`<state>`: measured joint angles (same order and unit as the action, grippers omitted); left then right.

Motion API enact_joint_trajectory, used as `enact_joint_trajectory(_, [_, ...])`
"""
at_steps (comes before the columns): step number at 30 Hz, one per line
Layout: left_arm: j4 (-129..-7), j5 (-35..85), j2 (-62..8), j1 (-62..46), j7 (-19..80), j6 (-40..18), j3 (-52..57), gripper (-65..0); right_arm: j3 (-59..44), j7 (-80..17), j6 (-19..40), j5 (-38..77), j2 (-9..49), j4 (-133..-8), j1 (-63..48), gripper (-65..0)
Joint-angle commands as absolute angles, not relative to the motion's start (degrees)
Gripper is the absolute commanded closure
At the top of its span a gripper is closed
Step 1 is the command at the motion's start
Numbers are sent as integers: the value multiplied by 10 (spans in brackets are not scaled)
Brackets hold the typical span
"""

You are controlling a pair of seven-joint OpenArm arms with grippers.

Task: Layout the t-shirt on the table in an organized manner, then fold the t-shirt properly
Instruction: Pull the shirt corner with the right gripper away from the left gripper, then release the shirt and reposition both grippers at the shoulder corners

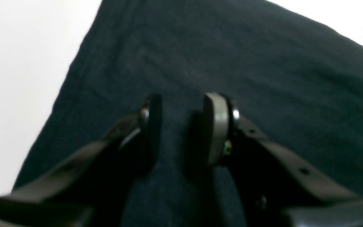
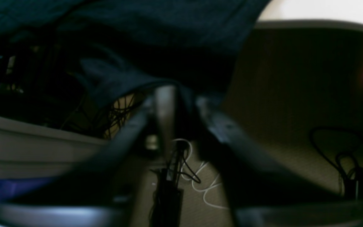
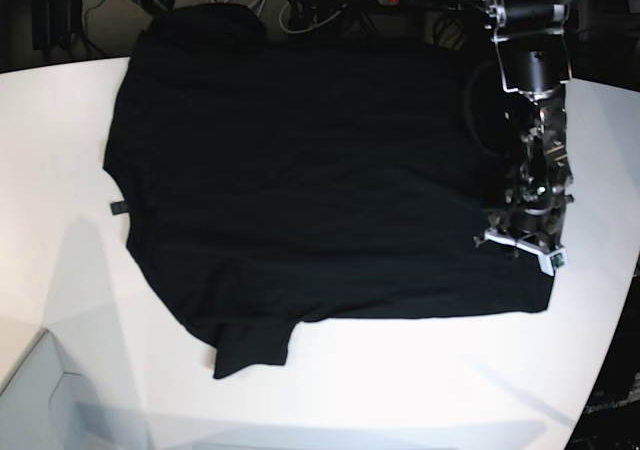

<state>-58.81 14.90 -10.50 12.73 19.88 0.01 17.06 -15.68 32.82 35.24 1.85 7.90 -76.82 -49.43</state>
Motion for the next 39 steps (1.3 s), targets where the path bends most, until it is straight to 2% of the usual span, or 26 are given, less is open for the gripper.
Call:
enact_joint_trajectory(1, [-602, 153, -112, 139, 189, 0, 173, -219, -160, 342, 359, 24, 82, -773, -507, -268])
enact_joint_trajectory(2, [-603, 153, -111, 138, 189, 0, 173, -219, -162, 342, 359, 25, 83, -773, -507, -318])
enact_joint_trajectory(5, [-603, 153, -109, 136, 190, 0, 173, -218, -180, 342, 359, 29, 84, -772, -504, -414])
enact_joint_trajectory(8, [-608, 154, -108, 117, 191, 0, 174, -218, -217, 342, 359, 29, 81, -764, -496, -459])
enact_joint_trajectory(14, [-697, 155, -108, 66, 194, 1, 175, -218, -284, 349, 359, 29, 81, -672, -437, -463])
enact_joint_trajectory(17, [-756, 156, -108, 36, 234, 2, 182, -218, -307, 349, 359, 29, 81, -661, -417, -463])
enact_joint_trajectory(23, [-847, 199, -87, -24, 327, 0, 276, -218, -352, 349, 359, 74, 81, -672, -375, -463])
enact_joint_trajectory(29, [-830, 198, -87, -62, 337, 0, 299, -218, -370, 349, 359, 142, 89, -672, -342, -463])
enact_joint_trajectory(39, [-746, 197, -93, -63, 337, 2, 299, -217, -343, 342, 360, 139, 64, -725, -260, -463])
